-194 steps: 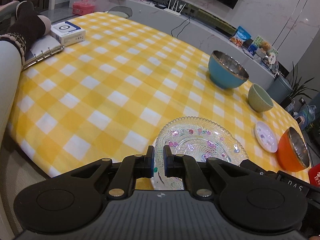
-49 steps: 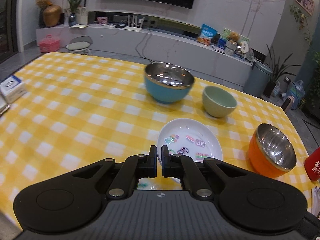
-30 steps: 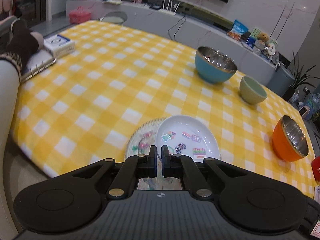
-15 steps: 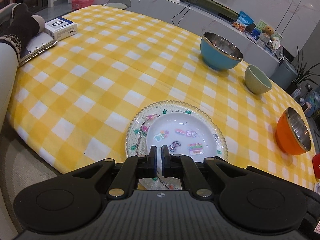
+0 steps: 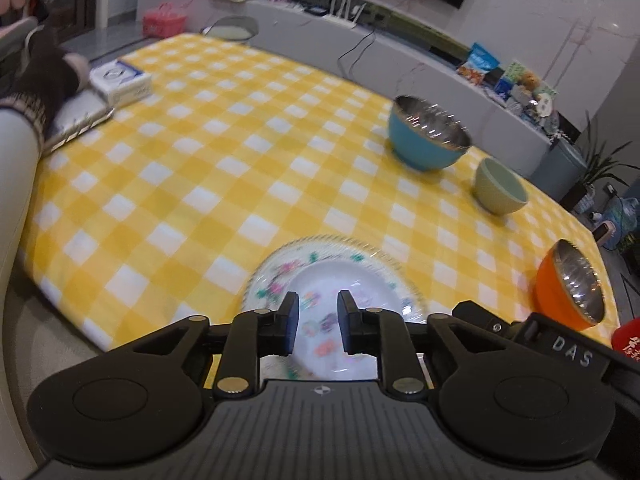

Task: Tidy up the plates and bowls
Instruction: 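Lower the sticker plate onto the glass plate and open both grippers, then move both grippers to the orange steel bowl and close on its rim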

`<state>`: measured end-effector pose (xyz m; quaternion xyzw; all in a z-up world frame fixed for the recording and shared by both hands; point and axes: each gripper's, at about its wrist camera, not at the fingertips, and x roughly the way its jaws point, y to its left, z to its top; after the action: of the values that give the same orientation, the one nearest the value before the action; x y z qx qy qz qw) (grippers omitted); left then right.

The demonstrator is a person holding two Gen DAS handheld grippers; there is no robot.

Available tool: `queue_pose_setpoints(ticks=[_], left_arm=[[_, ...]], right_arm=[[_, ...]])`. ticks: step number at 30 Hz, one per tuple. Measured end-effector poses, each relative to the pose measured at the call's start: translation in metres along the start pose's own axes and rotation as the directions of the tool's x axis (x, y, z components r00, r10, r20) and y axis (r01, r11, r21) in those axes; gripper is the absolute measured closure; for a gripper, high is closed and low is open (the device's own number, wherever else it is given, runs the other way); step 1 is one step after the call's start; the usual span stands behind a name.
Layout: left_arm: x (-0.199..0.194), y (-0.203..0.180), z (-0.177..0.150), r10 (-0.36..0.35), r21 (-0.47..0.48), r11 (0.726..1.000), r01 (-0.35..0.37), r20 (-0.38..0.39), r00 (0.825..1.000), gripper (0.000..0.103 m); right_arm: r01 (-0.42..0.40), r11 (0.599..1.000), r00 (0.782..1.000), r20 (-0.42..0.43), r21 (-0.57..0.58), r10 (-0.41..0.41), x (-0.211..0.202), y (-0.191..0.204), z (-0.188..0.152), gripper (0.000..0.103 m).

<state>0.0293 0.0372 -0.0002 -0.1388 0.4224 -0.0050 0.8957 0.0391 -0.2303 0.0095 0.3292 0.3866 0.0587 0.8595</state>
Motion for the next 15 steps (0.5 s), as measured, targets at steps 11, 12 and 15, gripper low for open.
queue_pose_setpoints(ticks=[11,12,15], left_arm=[[-0.012,-0.084,0.017,-0.096,0.152,0.985,0.078,0.110,0.989,0.071],[-0.011,-0.091,0.018,-0.107,0.162,0.983,0.087,0.116,0.987,0.071],[-0.006,-0.116,0.019,-0.134,0.203,0.973,0.107,0.124,0.983,0.069]], right_arm=[[0.145,0.986,0.982,0.135,-0.083,-0.133,-0.043,-0.025,0.077,0.058],[0.168,0.982,0.977,0.147,-0.091,-0.154,-0.046,-0.030,0.082,0.057],[0.232,0.969,0.959,0.190,-0.089,-0.212,-0.058,-0.051,0.100,0.050]])
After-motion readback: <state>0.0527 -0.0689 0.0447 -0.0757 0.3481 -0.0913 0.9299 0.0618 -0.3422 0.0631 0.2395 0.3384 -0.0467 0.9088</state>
